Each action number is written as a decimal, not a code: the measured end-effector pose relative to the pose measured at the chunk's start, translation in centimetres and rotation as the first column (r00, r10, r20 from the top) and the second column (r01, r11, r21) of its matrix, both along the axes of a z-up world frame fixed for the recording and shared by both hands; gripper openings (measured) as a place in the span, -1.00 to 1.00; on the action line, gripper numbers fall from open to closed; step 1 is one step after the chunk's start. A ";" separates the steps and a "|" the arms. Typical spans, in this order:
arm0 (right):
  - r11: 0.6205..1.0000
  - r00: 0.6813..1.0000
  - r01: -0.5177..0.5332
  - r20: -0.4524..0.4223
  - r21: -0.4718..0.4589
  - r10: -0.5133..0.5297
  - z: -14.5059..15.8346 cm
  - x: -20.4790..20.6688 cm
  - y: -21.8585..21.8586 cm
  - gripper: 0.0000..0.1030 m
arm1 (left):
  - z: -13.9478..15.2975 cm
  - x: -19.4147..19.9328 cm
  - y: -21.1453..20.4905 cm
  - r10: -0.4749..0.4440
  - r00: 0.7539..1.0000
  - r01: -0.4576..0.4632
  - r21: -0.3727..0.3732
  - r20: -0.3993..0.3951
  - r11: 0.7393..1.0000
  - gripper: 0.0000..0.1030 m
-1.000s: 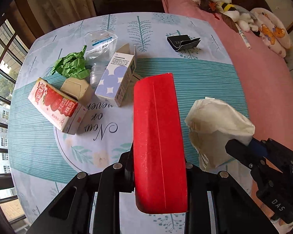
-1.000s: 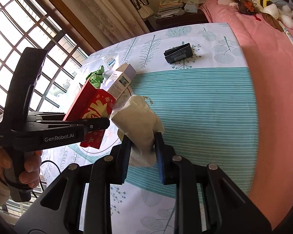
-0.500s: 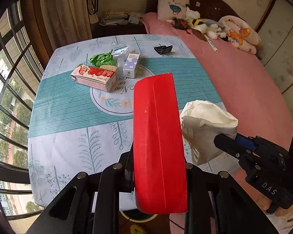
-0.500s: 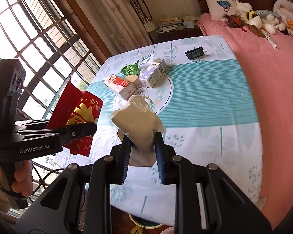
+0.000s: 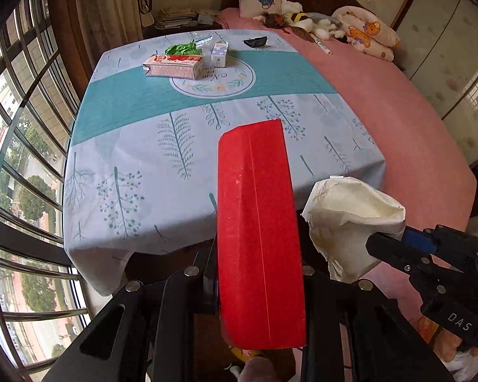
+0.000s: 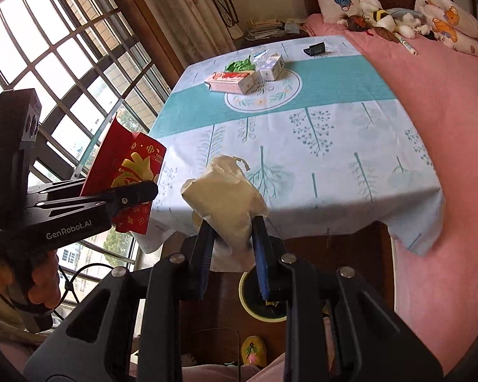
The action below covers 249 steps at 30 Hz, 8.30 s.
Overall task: Collect trash
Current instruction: 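Carry the red packet and white bag over the bin, then open both tools over the bin to drop the red packet and white bag, then raise both tools from the bin back toward the table, then grasp the white-and-blue box with the right tool while the left tool reaches the strawberry milk carton, then grasp the strawberry milk carton with the left tool and lift it, then carry the milk carton and white-and-blue box over the bin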
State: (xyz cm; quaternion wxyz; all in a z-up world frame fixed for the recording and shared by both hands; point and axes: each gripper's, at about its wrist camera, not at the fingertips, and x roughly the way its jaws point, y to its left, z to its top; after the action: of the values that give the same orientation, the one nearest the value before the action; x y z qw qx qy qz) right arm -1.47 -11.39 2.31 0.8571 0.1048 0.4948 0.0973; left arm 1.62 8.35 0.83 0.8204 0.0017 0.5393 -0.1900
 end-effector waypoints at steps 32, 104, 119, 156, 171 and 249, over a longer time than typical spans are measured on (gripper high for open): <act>0.995 0.900 0.079 -0.425 -0.056 -0.095 -39.4 -1.8 -2.4 -0.58 | -39.2 -0.7 -7.4 0.071 0.953 -0.020 0.171 -0.296 0.985 -0.47; 0.974 0.981 0.193 0.038 -0.120 -0.190 1.2 0.1 -2.1 0.01 | 5.8 -0.4 -1.0 0.039 0.975 -0.059 0.083 0.219 0.995 0.63; 0.986 0.992 0.113 0.074 -0.121 -0.105 1.3 7.0 -2.6 0.01 | 4.9 7.4 -1.3 0.150 0.966 -0.179 0.122 0.212 0.976 0.59; 0.992 0.972 -0.120 -0.208 -0.025 0.112 -14.1 59.4 -5.3 0.02 | -7.2 48.6 -1.7 0.641 0.766 -0.627 0.161 -0.048 0.762 0.52; 0.979 0.947 -0.196 -0.270 -0.062 0.173 -18.9 59.5 -5.1 -0.14 | -12.9 54.2 -0.5 0.736 0.660 -0.708 0.203 -0.150 0.677 0.52; 0.999 0.946 -0.001 -0.323 -0.052 -0.016 -13.4 4.3 4.4 -0.41 | -10.0 3.3 1.5 0.035 0.992 -0.030 0.041 -0.123 0.999 0.02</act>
State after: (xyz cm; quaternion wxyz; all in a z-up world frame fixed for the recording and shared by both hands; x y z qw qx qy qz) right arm 2.79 -7.01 -11.12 0.7671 0.0991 0.6307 0.0629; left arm 4.94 9.88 -9.13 0.7882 -0.0030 0.5926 -0.1657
